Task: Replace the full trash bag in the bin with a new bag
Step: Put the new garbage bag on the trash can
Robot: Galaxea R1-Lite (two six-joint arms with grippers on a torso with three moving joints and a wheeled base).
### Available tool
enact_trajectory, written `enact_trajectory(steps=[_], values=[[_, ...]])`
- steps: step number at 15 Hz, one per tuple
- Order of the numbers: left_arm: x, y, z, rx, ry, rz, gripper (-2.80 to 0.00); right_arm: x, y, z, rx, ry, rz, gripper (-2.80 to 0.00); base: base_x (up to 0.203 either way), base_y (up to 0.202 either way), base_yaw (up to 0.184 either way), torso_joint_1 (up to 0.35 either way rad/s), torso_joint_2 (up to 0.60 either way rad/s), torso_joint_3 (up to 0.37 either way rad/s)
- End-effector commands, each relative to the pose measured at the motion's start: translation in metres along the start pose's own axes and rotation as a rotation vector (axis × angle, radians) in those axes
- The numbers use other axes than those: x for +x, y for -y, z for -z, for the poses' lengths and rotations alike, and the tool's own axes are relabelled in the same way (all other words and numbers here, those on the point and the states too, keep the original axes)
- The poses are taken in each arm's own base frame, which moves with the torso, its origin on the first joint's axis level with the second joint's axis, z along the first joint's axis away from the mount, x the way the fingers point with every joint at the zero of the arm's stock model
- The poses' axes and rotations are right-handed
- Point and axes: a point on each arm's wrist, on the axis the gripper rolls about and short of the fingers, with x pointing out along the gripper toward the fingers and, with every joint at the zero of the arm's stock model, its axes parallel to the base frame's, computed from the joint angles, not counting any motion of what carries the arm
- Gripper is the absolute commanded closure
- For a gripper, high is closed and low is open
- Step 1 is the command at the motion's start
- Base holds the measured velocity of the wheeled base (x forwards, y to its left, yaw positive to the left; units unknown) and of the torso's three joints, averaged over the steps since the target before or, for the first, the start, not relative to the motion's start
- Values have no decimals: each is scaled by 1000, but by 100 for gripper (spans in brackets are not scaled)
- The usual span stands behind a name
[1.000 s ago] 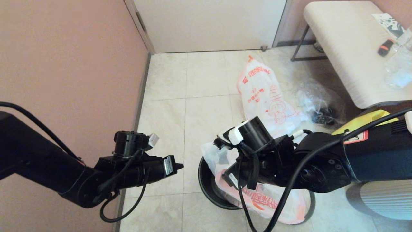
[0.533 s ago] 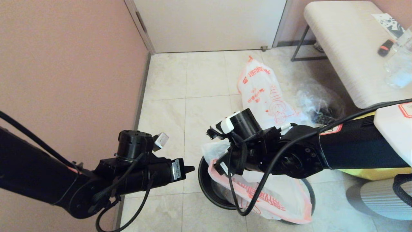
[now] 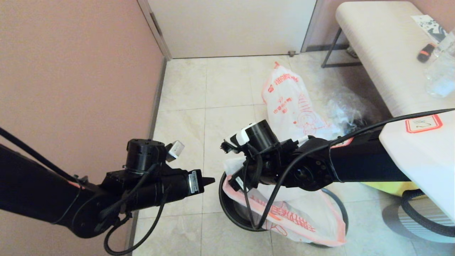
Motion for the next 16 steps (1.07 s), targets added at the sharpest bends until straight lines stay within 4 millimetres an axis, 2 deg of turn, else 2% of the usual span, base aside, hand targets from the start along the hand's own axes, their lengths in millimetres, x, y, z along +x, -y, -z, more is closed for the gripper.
enact_trajectory(steps=[1, 4, 11, 16], values=[[-3, 0, -1, 8, 4, 9, -280, 2, -1, 1, -2, -4, -2, -280, 0, 0, 0, 0, 0, 0], [-9, -2, -3, 6, -10, 61, -280, 3, 1, 2, 1, -2, -29, -280, 0, 0, 0, 0, 0, 0], [3, -15, 3, 91, -29, 81, -280, 4, 3, 1, 6, 7, -63, -280, 0, 0, 0, 0, 0, 0], [0, -18, 12, 133, -64, 120, -280, 5, 5, 1, 12, 13, -91, -280, 0, 0, 0, 0, 0, 0]])
